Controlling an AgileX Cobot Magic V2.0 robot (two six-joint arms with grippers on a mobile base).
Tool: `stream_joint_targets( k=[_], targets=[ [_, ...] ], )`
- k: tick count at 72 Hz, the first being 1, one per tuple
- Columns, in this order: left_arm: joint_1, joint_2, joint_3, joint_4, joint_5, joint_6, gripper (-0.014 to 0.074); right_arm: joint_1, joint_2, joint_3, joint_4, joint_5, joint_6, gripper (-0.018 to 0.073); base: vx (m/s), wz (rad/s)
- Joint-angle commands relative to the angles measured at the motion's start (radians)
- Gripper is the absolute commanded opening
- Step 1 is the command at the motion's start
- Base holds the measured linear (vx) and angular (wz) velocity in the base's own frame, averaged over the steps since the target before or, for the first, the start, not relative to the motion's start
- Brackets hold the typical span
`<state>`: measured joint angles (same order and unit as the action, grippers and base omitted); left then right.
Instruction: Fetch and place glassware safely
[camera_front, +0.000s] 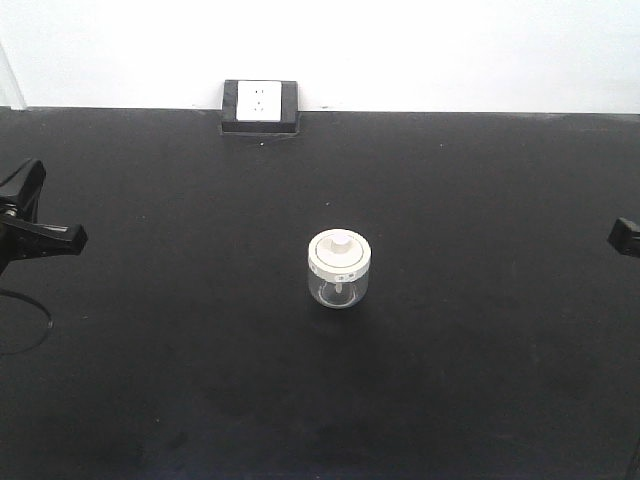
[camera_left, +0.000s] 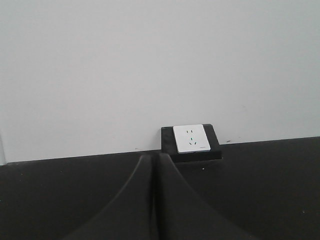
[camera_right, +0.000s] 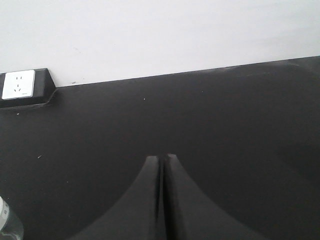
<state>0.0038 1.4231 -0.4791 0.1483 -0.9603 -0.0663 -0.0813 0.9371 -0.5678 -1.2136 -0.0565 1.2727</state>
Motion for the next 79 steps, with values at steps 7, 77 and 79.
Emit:
stream_joint_targets(
  k=[7,77,79],
  targets=[
    [0.000,-0.030,-0.019,-0.011,-0.070,-0.006,-0.0007,-0.004,-0.013,-0.027,0.002,-0.015,0.000,-0.0003,0.00,0.00],
    [0.000,-0.115,0.128,-0.018,-0.045,-0.006,-0.0007,-0.004,-0.013,-0.027,0.002,-0.015,0.000,-0.0003,0.00,0.00],
    [0.000,-0.132,0.142,-0.016,-0.025,-0.006,-0.0007,-0.004,-0.013,-0.027,0.002,-0.015,0.000,-0.0003,0.00,0.00]
  ],
)
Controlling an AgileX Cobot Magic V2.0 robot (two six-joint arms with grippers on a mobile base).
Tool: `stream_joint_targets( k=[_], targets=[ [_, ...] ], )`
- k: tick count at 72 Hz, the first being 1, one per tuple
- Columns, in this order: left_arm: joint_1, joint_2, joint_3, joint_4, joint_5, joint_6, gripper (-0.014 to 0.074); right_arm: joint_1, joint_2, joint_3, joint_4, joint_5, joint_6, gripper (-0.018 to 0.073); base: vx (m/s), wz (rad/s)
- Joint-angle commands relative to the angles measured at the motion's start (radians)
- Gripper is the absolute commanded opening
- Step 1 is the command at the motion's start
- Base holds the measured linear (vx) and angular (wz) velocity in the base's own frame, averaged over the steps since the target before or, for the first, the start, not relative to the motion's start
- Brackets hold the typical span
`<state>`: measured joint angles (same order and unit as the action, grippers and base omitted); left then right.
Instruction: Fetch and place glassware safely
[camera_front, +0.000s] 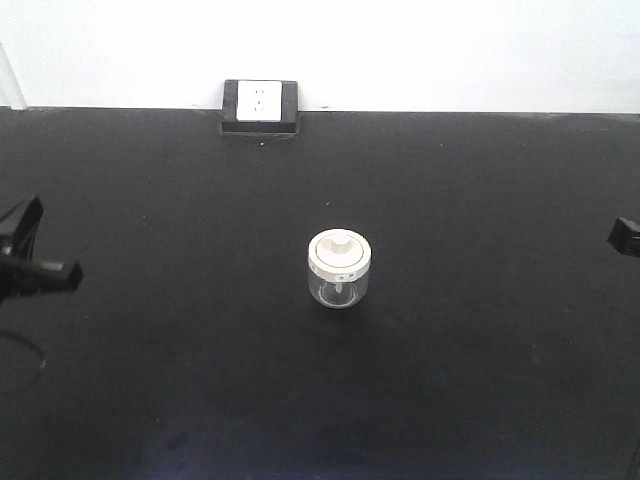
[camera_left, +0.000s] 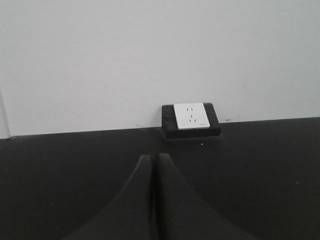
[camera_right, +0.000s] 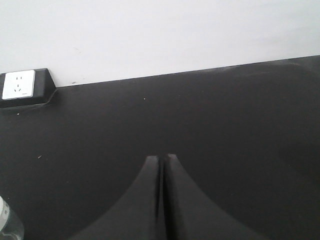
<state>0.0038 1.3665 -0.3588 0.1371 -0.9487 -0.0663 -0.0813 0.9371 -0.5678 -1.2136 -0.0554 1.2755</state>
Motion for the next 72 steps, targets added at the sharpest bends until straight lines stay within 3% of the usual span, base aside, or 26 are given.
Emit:
stream_joint_targets(
  k=[1,22,42,72],
  targets=[
    [0.000,-0.088,0.027,-0.003,-0.024,-0.006,-0.0007,-0.004,-0.013,-0.027,0.002,-0.016,-0.003,-0.0003,0.00,0.00],
    [0.000,-0.397,0.048,0.046,0.402,-0.003,-0.0007,-0.004,-0.013,-0.027,0.002,-0.016,-0.003,-0.0003,0.00,0.00],
    [0.000,-0.706,0.056,0.071,0.686,-0.004,-0.0007,-0.004,-0.013,-0.027,0.002,-0.016,-0.003,-0.0003,0.00,0.00],
    [0.000,-1.103,0.392,0.015,0.635,-0.007,-0.0007,-0.004,-0.013,-0.027,0.002,-0.016,-0.003,-0.0003,0.00,0.00]
  ],
)
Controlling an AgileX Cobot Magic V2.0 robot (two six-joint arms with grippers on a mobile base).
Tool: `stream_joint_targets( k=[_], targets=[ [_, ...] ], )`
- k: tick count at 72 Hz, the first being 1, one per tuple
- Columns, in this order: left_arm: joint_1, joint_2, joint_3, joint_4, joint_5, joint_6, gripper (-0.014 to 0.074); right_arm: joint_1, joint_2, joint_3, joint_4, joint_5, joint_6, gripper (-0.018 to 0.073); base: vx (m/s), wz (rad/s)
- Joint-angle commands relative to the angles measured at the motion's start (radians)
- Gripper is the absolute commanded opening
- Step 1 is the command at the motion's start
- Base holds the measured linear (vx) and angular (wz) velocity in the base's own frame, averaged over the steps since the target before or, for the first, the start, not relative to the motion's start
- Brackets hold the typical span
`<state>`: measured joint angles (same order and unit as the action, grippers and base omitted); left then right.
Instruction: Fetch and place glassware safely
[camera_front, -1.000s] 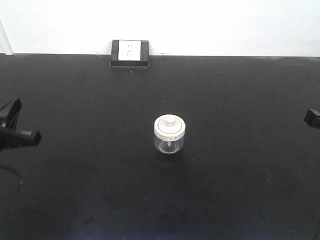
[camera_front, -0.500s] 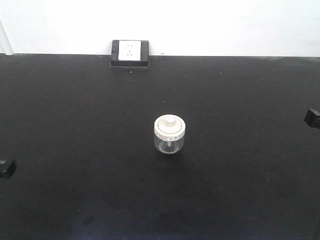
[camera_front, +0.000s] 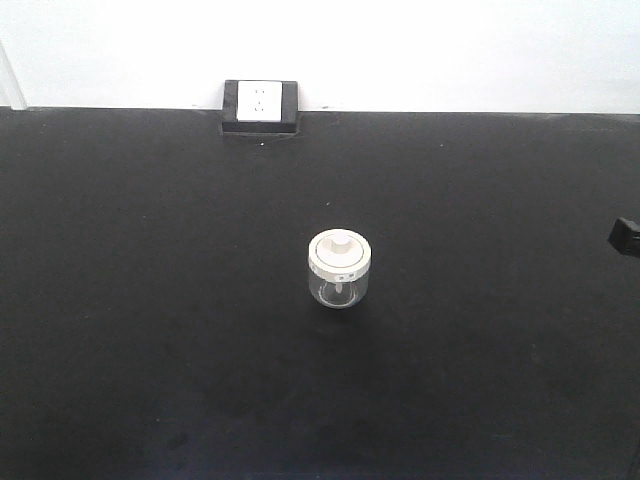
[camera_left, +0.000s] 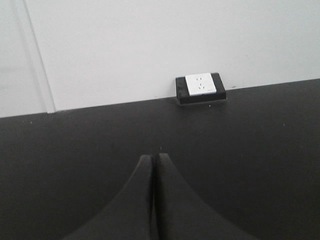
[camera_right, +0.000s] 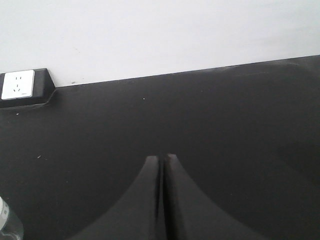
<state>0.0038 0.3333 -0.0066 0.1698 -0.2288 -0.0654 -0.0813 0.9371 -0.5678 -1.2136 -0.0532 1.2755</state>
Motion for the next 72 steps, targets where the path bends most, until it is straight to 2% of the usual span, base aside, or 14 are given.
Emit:
stream_joint_targets(
  k=[1,24,34,42,72],
  targets=[
    [0.000,-0.085,0.050,-0.018,-0.083,-0.008,-0.0007,-0.004,-0.013,-0.027,0.002,-0.019,-0.003,-0.0003,0.00,0.00],
    [0.000,-0.352,0.063,-0.018,0.165,-0.008,-0.0007,-0.004,-0.013,-0.027,0.002,-0.019,-0.003,-0.0003,0.00,0.00],
    [0.000,-0.357,0.063,-0.086,0.249,-0.008,-0.0007,-0.004,-0.013,-0.027,0.002,-0.019,-0.003,-0.0003,0.00,0.00],
    [0.000,-0.358,0.063,-0.121,0.275,-0.008,-0.0007,-0.004,-0.013,-0.027,0.002,-0.019,-0.003,-0.0003,0.00,0.00],
    [0.000,-0.357,0.062,-0.120,0.276,-0.008,-0.0007,-0.004,-0.013,-0.027,0.002,-0.019,-0.003,-0.0003,0.00,0.00]
  ],
)
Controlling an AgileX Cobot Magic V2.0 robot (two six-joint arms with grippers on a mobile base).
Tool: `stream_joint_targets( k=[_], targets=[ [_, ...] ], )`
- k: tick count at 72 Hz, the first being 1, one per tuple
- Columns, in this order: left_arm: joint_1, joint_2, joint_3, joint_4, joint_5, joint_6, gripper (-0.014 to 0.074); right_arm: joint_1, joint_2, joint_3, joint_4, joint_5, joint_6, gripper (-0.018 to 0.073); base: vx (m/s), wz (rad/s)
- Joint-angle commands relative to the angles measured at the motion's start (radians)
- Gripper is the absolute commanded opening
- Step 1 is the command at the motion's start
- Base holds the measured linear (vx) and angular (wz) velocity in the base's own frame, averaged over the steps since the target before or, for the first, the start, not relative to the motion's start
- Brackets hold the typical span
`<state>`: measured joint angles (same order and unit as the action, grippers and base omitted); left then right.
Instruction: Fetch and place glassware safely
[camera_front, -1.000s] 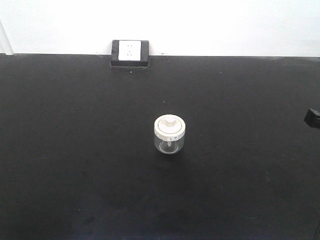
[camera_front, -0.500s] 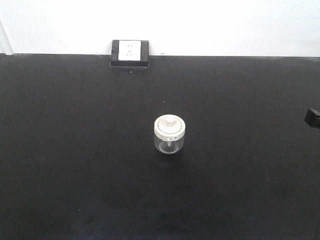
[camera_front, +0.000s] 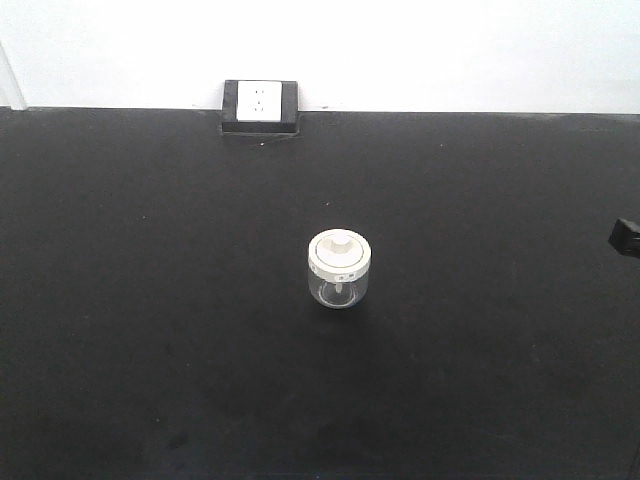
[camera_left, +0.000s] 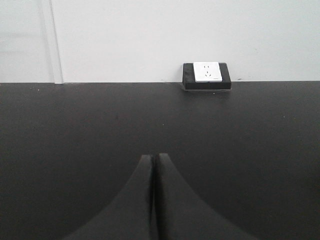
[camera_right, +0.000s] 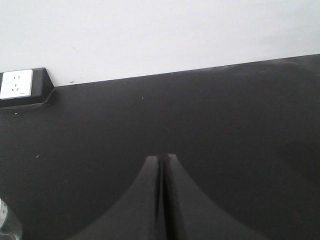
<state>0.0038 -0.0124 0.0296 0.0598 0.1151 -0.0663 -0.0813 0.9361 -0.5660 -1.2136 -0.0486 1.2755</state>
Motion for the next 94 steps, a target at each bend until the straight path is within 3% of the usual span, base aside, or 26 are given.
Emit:
stream_joint_targets(
  k=[1,94],
  targets=[
    [0.000,-0.012,0.026,-0.010,-0.068,-0.007,-0.0007,-0.004,-0.012,-0.029,0.002,-0.023,-0.003,-0.0003,0.00,0.00],
    [0.000,-0.012,0.026,-0.010,-0.068,-0.006,-0.0007,-0.004,-0.032,-0.024,-0.002,-0.020,-0.004,-0.0003,0.00,0.00]
  ],
)
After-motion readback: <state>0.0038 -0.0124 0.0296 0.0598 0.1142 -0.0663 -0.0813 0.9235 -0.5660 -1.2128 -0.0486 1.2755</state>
